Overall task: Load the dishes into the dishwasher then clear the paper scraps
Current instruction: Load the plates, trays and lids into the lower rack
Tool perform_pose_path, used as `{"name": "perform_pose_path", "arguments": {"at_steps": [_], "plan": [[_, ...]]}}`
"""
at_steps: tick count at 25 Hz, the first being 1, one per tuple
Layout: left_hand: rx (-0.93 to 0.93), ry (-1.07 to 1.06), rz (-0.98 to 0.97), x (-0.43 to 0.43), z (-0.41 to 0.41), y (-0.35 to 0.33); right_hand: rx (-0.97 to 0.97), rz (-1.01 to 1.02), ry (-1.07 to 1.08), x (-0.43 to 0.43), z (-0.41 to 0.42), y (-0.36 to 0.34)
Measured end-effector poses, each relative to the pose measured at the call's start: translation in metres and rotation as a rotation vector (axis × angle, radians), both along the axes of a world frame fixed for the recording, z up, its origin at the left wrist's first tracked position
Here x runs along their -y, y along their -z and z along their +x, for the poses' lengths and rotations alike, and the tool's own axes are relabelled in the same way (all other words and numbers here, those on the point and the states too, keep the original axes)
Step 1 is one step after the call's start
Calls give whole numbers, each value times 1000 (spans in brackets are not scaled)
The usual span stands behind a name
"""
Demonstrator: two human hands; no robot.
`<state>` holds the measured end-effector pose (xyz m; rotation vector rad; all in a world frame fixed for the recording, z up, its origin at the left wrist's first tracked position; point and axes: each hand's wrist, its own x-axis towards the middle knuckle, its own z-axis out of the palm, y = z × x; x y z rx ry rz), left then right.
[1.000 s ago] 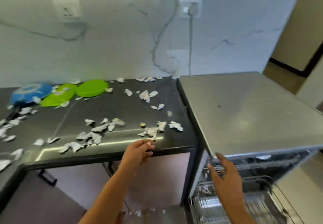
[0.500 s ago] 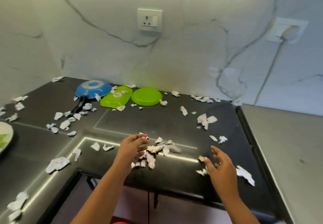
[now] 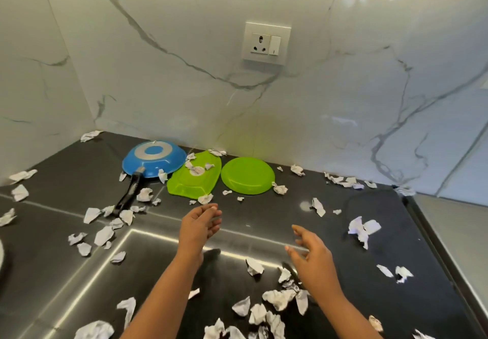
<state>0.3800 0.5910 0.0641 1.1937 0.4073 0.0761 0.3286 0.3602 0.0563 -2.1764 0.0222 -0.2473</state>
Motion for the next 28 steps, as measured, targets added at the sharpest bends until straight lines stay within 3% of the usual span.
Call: {"name": "perform_pose_path", "arguments": {"at_steps": [14,18,28], "plan": [[57,30,227,19,114,40,-353,-88,-248,-22,133,31],[125,5,304,28,139,50,-391,85,-256,-21,170,40],[135,-64,-3,25,162,62,-242,312,-27,-14,248,52]]}}
